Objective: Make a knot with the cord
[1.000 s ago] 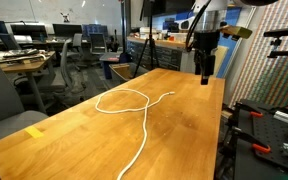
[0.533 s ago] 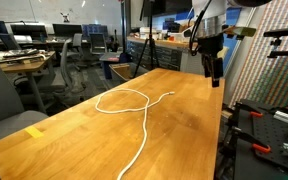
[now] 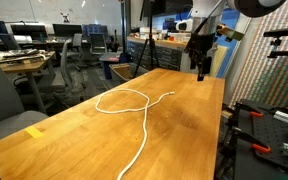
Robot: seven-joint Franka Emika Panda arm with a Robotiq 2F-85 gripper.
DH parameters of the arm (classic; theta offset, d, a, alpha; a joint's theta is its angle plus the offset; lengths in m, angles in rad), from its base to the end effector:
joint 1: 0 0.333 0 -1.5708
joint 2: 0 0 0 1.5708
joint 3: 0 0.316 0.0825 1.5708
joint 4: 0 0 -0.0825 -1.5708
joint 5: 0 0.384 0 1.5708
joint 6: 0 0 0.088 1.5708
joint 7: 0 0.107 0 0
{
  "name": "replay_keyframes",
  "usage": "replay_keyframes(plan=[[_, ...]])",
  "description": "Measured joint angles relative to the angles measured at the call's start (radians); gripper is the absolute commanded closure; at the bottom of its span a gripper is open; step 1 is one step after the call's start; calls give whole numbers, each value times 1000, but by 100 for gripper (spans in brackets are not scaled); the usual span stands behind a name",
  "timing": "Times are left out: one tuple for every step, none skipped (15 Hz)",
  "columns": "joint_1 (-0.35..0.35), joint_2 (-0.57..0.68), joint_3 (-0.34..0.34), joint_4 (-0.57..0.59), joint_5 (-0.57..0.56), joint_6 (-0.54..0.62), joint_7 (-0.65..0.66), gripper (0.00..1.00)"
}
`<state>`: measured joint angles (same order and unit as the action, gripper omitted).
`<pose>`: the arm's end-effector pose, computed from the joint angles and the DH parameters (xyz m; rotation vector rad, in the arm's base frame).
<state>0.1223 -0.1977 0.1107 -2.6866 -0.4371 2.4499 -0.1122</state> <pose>0.3909 0.0908 0.2933 2.6807 0.9596 -0.0368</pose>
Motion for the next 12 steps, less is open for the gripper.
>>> replay_keyframes(plan=[[-6, -1, -5, 1, -6, 54, -11, 0], [-9, -5, -13, 4, -6, 84, -24, 0], [-9, -8, -18, 7, -6, 95, -32, 0], [-9, -11, -19, 8, -6, 97, -36, 0], [-9, -11, -19, 7, -6, 96, -36, 0], [-9, -8, -20, 0, -5, 125, -72, 0], [-9, -2, -24, -11, -2, 172, -120, 0], [-6, 8, -31, -23, 18, 211, -180, 0], [-1, 24, -42, -34, 52, 247, -252, 0], [13, 46, -62, -43, 96, 276, -327, 0], [42, 73, -91, -51, 154, 299, -404, 0], [58, 99, -104, -52, 218, 286, -460, 0]])
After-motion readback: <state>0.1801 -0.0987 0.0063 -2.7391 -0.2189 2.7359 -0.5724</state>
